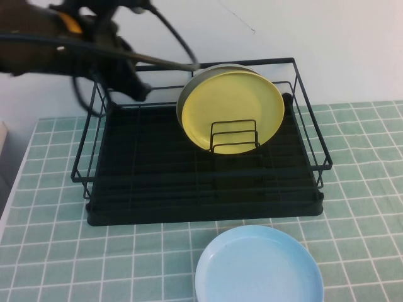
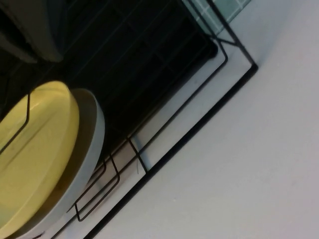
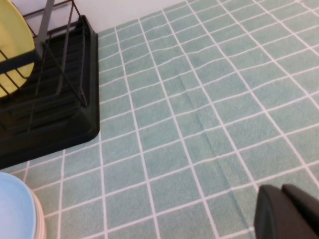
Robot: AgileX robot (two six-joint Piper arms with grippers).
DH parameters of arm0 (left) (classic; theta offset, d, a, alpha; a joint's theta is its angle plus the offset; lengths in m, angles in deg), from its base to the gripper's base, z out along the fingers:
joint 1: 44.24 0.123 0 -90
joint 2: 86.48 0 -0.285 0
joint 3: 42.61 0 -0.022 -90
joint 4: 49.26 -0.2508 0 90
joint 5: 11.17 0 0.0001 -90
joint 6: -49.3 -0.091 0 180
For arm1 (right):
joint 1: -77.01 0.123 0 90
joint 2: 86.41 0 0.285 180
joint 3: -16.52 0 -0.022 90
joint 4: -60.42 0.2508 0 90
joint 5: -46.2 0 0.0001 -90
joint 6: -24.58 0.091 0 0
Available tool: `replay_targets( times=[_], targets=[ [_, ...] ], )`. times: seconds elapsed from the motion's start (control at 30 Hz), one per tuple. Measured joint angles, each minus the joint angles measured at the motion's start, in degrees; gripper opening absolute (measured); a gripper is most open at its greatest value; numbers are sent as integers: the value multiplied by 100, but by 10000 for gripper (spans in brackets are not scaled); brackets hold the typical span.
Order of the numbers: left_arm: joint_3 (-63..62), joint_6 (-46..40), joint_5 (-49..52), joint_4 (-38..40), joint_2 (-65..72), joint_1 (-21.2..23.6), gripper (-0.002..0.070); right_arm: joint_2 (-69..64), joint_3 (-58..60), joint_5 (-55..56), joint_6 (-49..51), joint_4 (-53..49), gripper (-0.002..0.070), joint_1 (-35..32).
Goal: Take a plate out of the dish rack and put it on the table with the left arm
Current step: Grasp the plate from the shelf
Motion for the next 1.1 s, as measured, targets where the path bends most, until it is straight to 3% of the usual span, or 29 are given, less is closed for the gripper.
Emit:
replay_targets(
  times=[0.2, 0.4, 0.63, 0.93, 1.1],
  targets=[
    [-583, -356, -164, 751, 927, -35, -3, 0, 0, 0, 0, 0, -1, 0],
    [-1216, -1637, -29, 1134, 1831, -62, -3, 0, 0, 0, 0, 0, -1, 0],
    [-1496, -1806, -257, 1701, 2287, -118, 1, 0, 0, 0, 0, 0, -1, 0],
    [-1536, -1806, -823, 800, 2398, -736, 211, 0, 0, 0, 0, 0, -1, 0],
    [-1545, -1796, -887, 456, 2658, -811, 251, 0, 0, 0, 0, 0, -1, 0]
  ],
)
